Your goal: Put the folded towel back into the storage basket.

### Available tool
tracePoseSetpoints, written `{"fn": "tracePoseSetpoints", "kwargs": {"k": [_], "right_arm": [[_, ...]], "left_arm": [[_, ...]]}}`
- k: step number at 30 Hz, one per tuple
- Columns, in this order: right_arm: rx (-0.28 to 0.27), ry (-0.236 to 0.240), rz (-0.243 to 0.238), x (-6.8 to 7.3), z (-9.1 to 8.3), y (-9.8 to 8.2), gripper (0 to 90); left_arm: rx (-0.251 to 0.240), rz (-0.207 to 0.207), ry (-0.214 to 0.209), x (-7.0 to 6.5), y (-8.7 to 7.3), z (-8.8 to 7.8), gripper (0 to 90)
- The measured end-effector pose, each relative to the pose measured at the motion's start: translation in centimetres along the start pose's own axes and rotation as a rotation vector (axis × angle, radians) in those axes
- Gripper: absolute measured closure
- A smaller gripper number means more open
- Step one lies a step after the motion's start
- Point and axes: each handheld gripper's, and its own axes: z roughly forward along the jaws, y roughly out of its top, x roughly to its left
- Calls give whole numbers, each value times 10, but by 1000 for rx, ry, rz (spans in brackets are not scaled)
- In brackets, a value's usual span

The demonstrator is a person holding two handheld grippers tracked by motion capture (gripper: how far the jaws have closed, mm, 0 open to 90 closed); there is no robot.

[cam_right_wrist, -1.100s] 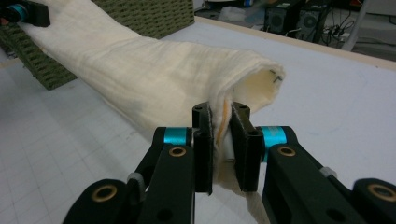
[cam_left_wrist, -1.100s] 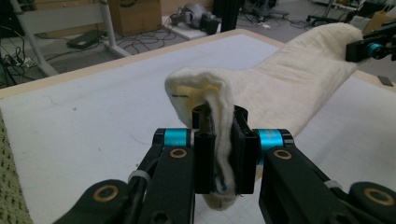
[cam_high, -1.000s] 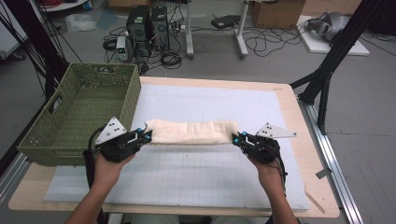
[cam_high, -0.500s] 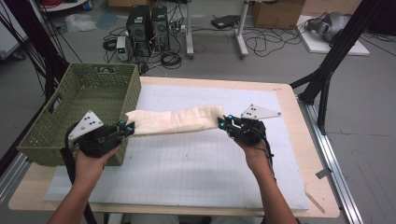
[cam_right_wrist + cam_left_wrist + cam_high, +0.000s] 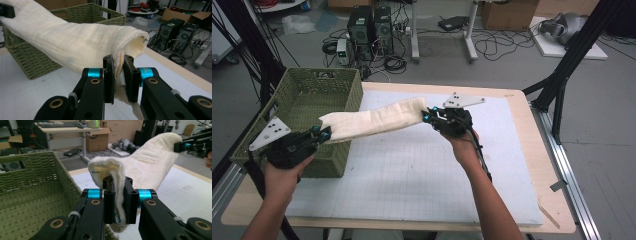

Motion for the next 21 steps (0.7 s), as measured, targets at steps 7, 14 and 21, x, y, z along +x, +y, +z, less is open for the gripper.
{"fn": "tracePoseSetpoints", "kwargs": {"k": [7,14,21], "right_arm": [[13,31,-30,9,38,27,809],[19,69,-51,20,79,50,809],[26,94,-70,30,109,66,809]], "left_arm": [[-16,-15,60,17,-1,-23,816],[-25,-26,125,35,-4,-46,816],[-28,-36,179,48,-9,-63,816]]}}
